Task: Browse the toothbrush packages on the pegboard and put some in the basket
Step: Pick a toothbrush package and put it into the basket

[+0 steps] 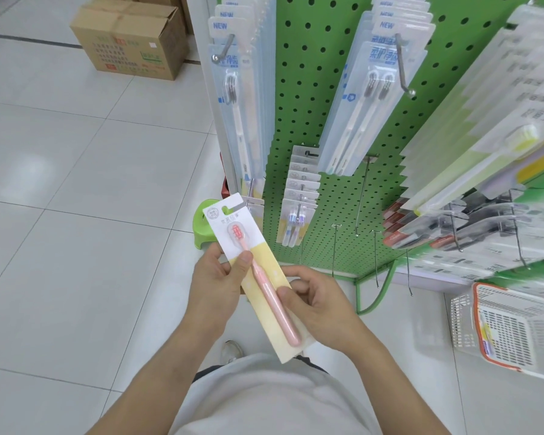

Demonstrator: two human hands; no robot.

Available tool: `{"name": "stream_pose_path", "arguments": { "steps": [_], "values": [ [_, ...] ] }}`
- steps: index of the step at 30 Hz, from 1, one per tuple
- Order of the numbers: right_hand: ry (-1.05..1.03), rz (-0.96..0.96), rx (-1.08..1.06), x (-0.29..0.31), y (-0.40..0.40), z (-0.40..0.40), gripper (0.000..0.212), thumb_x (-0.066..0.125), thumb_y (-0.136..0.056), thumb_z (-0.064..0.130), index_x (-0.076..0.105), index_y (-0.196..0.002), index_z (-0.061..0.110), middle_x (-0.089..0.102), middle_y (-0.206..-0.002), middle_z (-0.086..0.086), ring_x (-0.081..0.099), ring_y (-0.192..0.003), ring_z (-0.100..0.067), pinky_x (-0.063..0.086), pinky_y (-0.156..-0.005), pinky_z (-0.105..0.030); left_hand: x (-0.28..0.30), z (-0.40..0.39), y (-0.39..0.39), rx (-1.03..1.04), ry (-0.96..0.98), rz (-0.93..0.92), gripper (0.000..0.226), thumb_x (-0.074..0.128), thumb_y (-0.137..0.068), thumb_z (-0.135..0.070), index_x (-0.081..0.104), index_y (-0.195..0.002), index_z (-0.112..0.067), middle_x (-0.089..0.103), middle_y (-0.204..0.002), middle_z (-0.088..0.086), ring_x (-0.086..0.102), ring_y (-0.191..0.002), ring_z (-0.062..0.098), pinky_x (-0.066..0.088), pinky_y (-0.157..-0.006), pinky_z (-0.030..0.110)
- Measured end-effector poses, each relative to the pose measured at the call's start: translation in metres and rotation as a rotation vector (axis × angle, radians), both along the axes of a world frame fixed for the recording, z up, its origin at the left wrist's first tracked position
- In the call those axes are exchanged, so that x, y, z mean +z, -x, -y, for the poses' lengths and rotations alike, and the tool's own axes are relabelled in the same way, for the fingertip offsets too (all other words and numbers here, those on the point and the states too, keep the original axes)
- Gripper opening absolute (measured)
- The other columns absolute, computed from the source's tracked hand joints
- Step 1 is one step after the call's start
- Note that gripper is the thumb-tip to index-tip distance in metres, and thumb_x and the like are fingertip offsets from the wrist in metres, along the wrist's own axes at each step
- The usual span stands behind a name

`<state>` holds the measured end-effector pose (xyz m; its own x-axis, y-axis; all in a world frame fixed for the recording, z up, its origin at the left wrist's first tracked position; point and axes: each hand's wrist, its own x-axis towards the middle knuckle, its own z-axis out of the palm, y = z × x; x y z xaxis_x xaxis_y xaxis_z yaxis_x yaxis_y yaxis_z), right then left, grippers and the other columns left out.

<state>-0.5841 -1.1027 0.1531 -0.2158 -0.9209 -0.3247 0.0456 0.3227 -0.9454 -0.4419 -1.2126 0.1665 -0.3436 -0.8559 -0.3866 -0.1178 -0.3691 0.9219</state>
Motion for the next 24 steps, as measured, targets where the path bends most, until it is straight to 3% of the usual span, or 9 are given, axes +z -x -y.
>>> {"name": "stream_pose_path", "arguments": {
  "steps": [5, 10, 13, 17, 21, 24],
  "values": [
    [0.003, 0.032, 0.012, 0.001, 0.002, 0.003, 0.037, 0.060, -0.091, 0.005, 0.067, -0.119, 0.028, 0.078, -0.094, -0.011, 0.070, -0.079, -0.017, 0.054, -0.077, -0.032, 0.000, -0.002, -0.003, -0.020, -0.006, -0.011, 0.021, 0.058, -0.099, -0.008, 0.059, -0.120, -0.007, 0.076, -0.087, 0.015, 0.073, -0.079, 0.030, 0.062, -0.079, 0.048],
    [0.004, 0.132, -0.028, -0.003, 0.003, 0.000, 0.044, 0.061, -0.083, 0.003, 0.066, -0.123, 0.021, 0.078, -0.098, -0.016, 0.071, -0.081, -0.022, 0.056, -0.079, -0.037, 0.009, -0.003, -0.007, -0.136, -0.022, -0.016, 0.028, 0.057, -0.099, -0.002, 0.054, -0.126, -0.009, 0.076, -0.097, 0.019, 0.074, -0.089, 0.038, 0.061, -0.081, 0.049],
    [0.005, 0.210, -0.006, -0.004, 0.003, -0.005, 0.051, 0.061, -0.085, -0.005, 0.062, -0.131, 0.017, 0.077, -0.102, -0.018, 0.071, -0.082, -0.022, 0.057, -0.076, -0.031, 0.014, 0.002, -0.011, -0.134, -0.004, -0.011, 0.032, 0.060, -0.096, 0.002, 0.055, -0.126, -0.010, 0.077, -0.098, 0.017, 0.075, -0.089, 0.036, 0.062, -0.079, 0.048],
    [-0.029, 0.219, 0.032, 0.001, 0.009, -0.011, 0.048, 0.062, -0.088, -0.013, 0.064, -0.127, 0.015, 0.078, -0.102, -0.014, 0.070, -0.072, -0.016, 0.054, -0.067, -0.023, 0.013, 0.001, -0.012, -0.028, -0.018, 0.007, 0.028, 0.059, -0.097, 0.000, 0.057, -0.123, -0.012, 0.078, -0.090, 0.012, 0.076, -0.084, 0.028, 0.063, -0.071, 0.034],
    [0.003, 0.269, -0.049, 0.001, 0.009, -0.008, 0.044, 0.069, -0.081, -0.001, 0.066, -0.122, 0.013, 0.078, -0.099, -0.015, 0.073, -0.074, -0.021, 0.057, -0.071, -0.028, 0.015, -0.016, -0.011, -0.196, -0.095, 0.018, 0.023, 0.056, -0.099, 0.000, 0.060, -0.120, -0.007, 0.078, -0.090, 0.013, 0.077, -0.084, 0.026, 0.063, -0.072, 0.033],
    [-0.003, 0.259, -0.061, 0.002, 0.006, -0.006, 0.044, 0.069, -0.079, 0.002, 0.064, -0.121, 0.015, 0.078, -0.097, -0.012, 0.073, -0.071, -0.020, 0.055, -0.064, -0.026, 0.015, -0.021, -0.013, -0.218, -0.044, 0.038, 0.019, 0.058, -0.097, 0.002, 0.064, -0.114, -0.006, 0.079, -0.089, 0.010, 0.077, -0.079, 0.025, 0.063, -0.063, 0.034]
  ]
}}
